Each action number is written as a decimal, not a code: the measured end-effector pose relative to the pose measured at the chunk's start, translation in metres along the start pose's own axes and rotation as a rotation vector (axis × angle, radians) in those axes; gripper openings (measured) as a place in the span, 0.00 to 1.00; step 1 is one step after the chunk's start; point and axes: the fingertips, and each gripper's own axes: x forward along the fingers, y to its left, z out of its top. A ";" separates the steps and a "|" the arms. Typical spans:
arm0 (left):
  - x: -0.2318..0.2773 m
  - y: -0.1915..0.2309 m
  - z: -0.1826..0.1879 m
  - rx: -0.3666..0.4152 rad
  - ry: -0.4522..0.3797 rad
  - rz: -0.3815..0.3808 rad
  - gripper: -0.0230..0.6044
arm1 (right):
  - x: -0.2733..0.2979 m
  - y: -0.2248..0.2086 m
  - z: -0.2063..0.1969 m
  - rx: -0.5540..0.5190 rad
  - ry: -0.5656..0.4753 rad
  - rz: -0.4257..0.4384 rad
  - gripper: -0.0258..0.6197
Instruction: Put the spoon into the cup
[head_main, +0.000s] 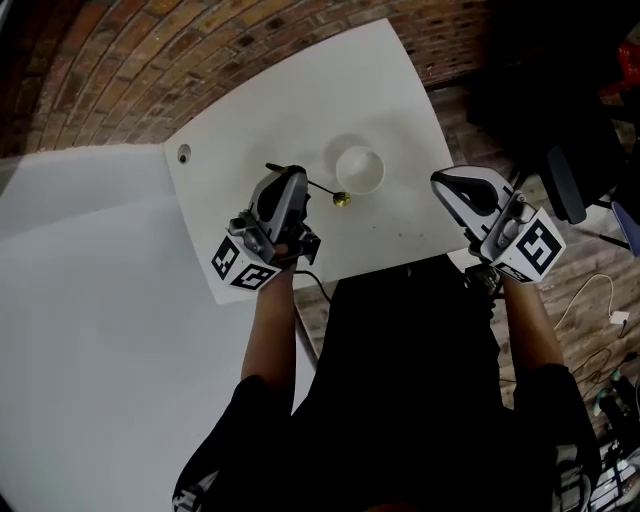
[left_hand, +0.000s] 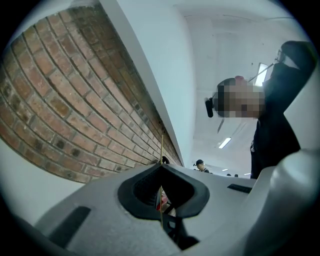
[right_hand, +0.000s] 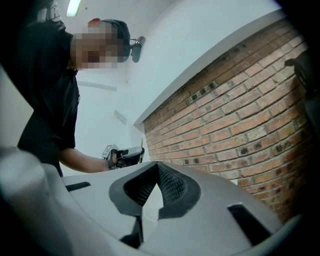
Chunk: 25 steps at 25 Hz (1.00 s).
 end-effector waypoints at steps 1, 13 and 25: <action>0.002 0.005 -0.003 -0.005 0.001 0.003 0.06 | 0.001 -0.001 -0.001 0.004 0.001 -0.005 0.05; 0.012 0.064 -0.052 -0.034 0.042 0.056 0.06 | 0.002 -0.010 -0.020 0.053 0.022 -0.047 0.05; 0.018 0.091 -0.109 -0.015 0.115 0.058 0.06 | 0.005 -0.016 -0.028 0.065 0.035 -0.071 0.05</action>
